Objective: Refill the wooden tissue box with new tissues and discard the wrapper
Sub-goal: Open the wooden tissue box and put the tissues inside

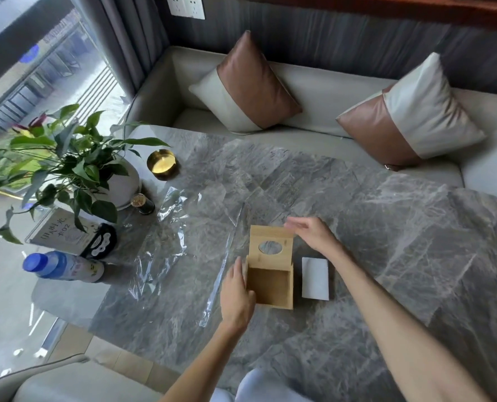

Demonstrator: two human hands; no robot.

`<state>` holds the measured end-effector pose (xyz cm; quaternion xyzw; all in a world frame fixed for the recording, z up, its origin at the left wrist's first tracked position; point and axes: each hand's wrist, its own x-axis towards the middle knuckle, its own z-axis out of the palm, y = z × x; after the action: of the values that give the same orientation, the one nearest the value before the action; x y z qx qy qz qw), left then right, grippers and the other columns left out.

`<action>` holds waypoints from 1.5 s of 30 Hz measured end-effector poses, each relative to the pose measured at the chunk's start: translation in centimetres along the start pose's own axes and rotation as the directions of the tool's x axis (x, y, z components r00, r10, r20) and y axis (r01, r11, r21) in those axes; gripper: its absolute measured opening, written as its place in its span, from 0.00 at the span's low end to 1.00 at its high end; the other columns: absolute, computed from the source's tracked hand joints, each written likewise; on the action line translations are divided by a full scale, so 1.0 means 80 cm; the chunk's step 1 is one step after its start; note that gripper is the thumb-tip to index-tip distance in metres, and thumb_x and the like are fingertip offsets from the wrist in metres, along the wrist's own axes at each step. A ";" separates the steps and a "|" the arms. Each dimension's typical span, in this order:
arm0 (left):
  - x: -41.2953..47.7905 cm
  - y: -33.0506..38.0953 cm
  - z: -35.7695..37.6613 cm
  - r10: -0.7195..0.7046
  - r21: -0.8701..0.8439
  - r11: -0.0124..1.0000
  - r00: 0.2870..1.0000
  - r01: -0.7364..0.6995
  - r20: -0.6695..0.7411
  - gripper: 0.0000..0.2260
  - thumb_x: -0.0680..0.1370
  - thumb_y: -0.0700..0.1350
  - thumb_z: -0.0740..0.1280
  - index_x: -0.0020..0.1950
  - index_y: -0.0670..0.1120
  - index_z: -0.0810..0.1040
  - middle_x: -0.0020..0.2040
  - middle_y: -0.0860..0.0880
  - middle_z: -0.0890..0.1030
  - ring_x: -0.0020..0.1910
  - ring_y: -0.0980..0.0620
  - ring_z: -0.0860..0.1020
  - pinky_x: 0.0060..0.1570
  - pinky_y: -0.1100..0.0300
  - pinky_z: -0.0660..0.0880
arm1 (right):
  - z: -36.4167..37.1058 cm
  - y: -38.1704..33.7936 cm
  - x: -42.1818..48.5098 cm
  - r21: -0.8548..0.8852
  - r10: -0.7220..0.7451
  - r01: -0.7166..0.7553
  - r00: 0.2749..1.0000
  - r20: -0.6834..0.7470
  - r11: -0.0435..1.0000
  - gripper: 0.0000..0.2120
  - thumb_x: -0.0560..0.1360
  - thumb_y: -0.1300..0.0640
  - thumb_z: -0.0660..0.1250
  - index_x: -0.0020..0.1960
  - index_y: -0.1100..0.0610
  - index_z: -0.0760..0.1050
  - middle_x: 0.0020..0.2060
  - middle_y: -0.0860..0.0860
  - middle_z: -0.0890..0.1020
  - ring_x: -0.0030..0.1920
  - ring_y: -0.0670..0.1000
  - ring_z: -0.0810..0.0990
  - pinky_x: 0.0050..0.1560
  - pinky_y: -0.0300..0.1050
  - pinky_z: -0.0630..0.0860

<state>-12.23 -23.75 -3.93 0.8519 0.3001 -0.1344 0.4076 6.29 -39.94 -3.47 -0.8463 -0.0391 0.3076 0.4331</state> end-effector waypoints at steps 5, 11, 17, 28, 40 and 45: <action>-0.012 0.103 0.067 0.180 -0.146 0.976 0.974 -0.160 0.136 0.22 0.71 0.32 0.59 0.61 0.48 0.76 0.59 0.48 0.81 0.54 0.54 0.77 0.54 0.58 0.75 | -0.003 0.099 -0.051 0.286 0.324 -0.203 0.813 -0.484 0.936 0.15 0.79 0.56 0.66 0.60 0.65 0.81 0.55 0.56 0.85 0.54 0.49 0.81 0.51 0.39 0.73; -0.001 0.134 0.156 -0.239 -0.135 0.939 0.884 0.315 0.401 0.32 0.79 0.44 0.63 0.79 0.40 0.54 0.75 0.37 0.64 0.73 0.36 0.66 0.72 0.46 0.67 | 0.041 0.179 -0.097 0.596 0.615 -0.406 0.765 -0.193 0.693 0.13 0.79 0.65 0.65 0.58 0.75 0.78 0.44 0.57 0.79 0.43 0.53 0.75 0.44 0.48 0.70; -0.001 0.103 0.174 -0.364 -0.083 0.900 0.843 0.427 0.395 0.23 0.79 0.47 0.64 0.71 0.37 0.66 0.67 0.37 0.74 0.64 0.38 0.76 0.59 0.50 0.77 | 0.056 0.175 -0.111 0.619 0.563 -0.384 0.818 -0.117 0.686 0.18 0.74 0.72 0.69 0.62 0.76 0.73 0.58 0.71 0.80 0.55 0.63 0.81 0.47 0.49 0.78; -0.001 0.085 0.183 0.203 0.018 0.975 0.916 -0.223 0.347 0.39 0.76 0.34 0.67 0.82 0.48 0.50 0.80 0.42 0.52 0.78 0.40 0.54 0.77 0.47 0.55 | 0.020 0.205 -0.163 -0.352 -0.142 -0.013 0.900 -0.412 0.936 0.13 0.70 0.70 0.73 0.52 0.60 0.81 0.51 0.54 0.78 0.54 0.56 0.76 0.55 0.47 0.73; -0.002 0.063 0.197 0.257 0.035 0.952 0.852 -0.306 0.456 0.18 0.74 0.28 0.59 0.63 0.37 0.71 0.61 0.39 0.75 0.60 0.42 0.74 0.58 0.58 0.70 | 0.056 0.206 -0.176 0.533 0.433 -0.190 0.819 -0.377 0.824 0.33 0.79 0.70 0.61 0.80 0.55 0.56 0.76 0.53 0.65 0.73 0.46 0.65 0.75 0.47 0.62; -0.009 0.069 0.194 0.229 0.038 0.959 0.849 -0.280 0.476 0.21 0.77 0.29 0.59 0.70 0.39 0.69 0.68 0.41 0.74 0.66 0.43 0.73 0.68 0.53 0.69 | 0.053 0.210 -0.175 0.526 0.424 -0.192 0.828 -0.367 0.829 0.31 0.79 0.71 0.60 0.79 0.58 0.57 0.75 0.56 0.67 0.70 0.46 0.66 0.74 0.46 0.63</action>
<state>-9.15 -38.72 -10.00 0.8469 0.0700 -0.2958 0.4363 -10.73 -52.05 -11.23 -0.7596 0.2834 0.1615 0.5627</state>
